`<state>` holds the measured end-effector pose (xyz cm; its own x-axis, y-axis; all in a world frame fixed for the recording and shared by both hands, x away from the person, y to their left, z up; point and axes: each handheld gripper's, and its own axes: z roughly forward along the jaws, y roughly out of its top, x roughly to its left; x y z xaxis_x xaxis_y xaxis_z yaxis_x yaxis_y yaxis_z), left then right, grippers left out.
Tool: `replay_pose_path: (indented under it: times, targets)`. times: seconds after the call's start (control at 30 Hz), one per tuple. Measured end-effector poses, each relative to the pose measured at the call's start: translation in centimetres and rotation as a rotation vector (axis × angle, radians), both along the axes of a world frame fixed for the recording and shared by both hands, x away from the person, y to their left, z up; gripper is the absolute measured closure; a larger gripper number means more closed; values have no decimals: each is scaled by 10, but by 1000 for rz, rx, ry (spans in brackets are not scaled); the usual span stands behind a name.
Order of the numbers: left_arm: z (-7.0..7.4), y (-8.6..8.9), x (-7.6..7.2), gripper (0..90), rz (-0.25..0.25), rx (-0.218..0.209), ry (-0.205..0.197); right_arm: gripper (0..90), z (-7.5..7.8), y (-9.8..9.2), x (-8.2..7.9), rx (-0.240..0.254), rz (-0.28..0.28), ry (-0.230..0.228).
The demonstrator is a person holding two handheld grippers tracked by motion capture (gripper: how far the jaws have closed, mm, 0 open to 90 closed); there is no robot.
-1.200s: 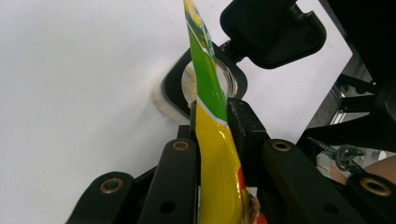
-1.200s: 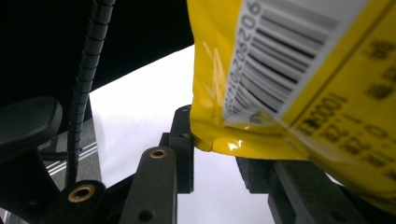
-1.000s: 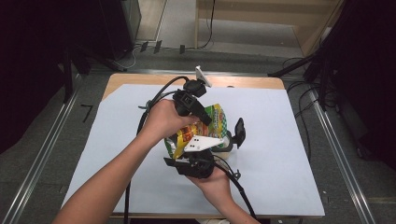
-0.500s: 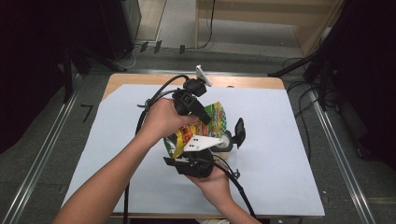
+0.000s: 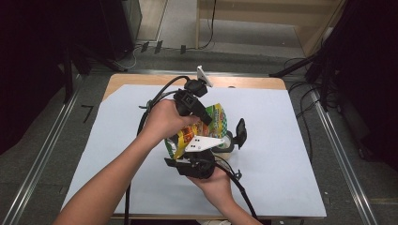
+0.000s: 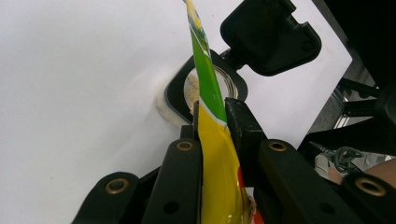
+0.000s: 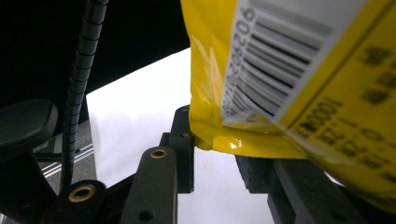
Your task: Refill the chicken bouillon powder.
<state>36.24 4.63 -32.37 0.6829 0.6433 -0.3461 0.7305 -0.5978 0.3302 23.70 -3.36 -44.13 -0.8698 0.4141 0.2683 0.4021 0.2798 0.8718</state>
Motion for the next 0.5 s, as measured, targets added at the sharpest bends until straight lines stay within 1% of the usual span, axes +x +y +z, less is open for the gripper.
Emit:
replay_pose_path:
  times: [0.5]
  targets:
    - [-4, 2, 4, 826, 2, -14, 18, 713, 1, 0, -1, -1, -1, 1]
